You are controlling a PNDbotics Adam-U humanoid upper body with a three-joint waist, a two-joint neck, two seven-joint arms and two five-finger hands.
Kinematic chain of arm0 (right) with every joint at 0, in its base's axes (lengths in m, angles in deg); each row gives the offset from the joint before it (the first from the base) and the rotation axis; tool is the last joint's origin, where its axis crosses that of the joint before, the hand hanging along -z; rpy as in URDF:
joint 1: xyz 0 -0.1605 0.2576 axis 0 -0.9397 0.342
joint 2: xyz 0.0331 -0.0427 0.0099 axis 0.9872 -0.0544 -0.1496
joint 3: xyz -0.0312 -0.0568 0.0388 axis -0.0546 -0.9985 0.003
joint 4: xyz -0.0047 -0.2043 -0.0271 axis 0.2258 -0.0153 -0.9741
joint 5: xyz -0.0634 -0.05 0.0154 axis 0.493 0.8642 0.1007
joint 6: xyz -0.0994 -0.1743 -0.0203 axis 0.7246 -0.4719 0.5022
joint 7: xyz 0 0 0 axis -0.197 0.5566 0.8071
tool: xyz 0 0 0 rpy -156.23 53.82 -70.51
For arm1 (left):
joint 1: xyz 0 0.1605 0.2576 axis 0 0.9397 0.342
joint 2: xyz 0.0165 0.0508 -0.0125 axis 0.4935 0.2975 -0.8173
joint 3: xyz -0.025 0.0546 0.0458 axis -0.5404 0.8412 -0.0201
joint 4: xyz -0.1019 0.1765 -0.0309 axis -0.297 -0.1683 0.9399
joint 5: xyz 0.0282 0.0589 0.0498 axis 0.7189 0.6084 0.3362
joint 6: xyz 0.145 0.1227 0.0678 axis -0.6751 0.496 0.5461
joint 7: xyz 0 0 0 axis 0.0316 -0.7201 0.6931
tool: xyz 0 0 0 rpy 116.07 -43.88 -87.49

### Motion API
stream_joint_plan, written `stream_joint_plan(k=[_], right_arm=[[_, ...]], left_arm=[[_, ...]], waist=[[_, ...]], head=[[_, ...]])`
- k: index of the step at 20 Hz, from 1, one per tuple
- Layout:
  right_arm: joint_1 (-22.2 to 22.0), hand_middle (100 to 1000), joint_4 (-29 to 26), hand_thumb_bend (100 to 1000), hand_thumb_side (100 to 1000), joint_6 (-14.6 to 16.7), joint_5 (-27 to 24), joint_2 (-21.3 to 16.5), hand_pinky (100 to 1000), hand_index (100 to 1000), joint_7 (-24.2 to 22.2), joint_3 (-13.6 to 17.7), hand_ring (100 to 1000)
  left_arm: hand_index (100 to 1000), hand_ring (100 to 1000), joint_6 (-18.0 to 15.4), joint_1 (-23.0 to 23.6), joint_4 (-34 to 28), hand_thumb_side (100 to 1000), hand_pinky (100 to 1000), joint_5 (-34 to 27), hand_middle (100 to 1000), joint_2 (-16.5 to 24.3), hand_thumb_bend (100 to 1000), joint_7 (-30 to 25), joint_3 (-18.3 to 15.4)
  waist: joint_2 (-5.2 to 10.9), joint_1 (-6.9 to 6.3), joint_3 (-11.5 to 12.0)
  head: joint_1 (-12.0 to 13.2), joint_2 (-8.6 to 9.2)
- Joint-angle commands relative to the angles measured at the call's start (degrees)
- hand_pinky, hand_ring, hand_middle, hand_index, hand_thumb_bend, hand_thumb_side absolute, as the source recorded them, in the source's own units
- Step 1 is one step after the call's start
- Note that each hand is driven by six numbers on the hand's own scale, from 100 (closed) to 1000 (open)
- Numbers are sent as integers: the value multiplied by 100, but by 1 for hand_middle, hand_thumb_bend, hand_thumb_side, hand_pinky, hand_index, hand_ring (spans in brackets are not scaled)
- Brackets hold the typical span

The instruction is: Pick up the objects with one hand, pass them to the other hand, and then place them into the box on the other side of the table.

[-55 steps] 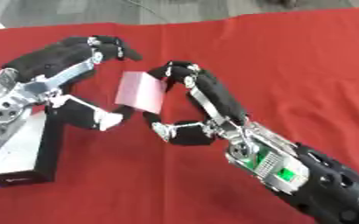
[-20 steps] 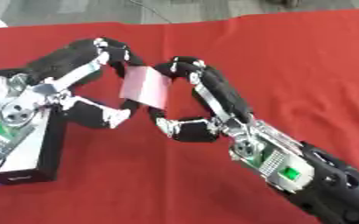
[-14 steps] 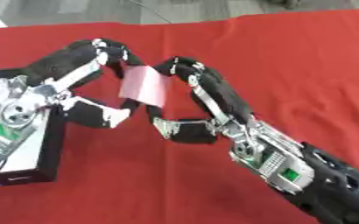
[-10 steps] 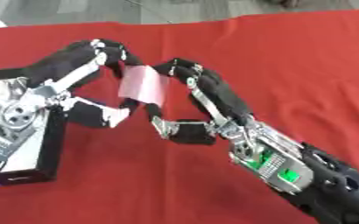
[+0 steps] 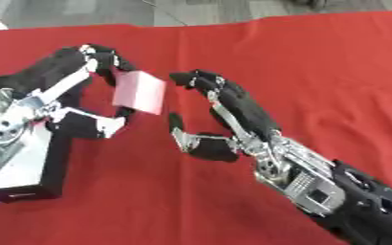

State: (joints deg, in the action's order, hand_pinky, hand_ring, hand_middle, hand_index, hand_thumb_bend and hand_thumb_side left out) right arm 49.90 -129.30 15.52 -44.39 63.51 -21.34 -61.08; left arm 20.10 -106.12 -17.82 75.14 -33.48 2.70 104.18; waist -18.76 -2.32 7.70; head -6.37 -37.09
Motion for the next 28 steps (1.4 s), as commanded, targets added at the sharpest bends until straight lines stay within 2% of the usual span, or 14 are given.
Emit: stream_joint_plan(k=[1,5,9,12,14,17,22,28], right_arm=[[39,758,-118,100,396,-23,22,-105,793,887,46,79,769],[35,757,-145,100,371,-21,-18,-162,790,885,85,101,758],[24,756,-195,100,343,-69,-124,-248,792,867,151,166,749],[0,762,-239,100,397,-132,-298,-312,798,859,207,220,753],[-24,770,-268,100,324,-158,-444,-350,802,858,226,258,761],[-55,784,-300,100,329,-213,-649,-427,803,858,232,346,770],[-120,790,-415,100,265,-440,-744,-588,800,849,295,542,776],[-209,787,-676,100,255,-773,-824,-821,792,842,317,816,760]], left_arm=[[309,586,24,9,-2,100,722,20,397,252,100,106,-176],[310,586,72,182,-37,100,721,-2,397,429,100,256,-337],[316,585,205,479,-133,100,723,-123,400,678,100,537,-650],[318,585,321,739,-200,100,723,-235,401,850,100,800,-904],[321,586,384,900,-228,100,723,-283,403,959,100,929,-1034],[324,587,464,1132,-244,100,722,-315,404,1120,100,1084,-1210],[337,588,572,1494,-147,100,721,-339,406,1315,100,1331,-1456],[356,582,645,1831,248,100,723,-295,414,1397,100,1492,-1659]], waist=[[111,9,1],[104,11,5],[110,10,14],[125,16,18],[135,24,12],[143,39,10],[141,51,22],[129,94,14]], head=[[35,44],[62,32],[104,4],[141,-34],[187,-50],[270,-55],[482,-35],[635,-3]])
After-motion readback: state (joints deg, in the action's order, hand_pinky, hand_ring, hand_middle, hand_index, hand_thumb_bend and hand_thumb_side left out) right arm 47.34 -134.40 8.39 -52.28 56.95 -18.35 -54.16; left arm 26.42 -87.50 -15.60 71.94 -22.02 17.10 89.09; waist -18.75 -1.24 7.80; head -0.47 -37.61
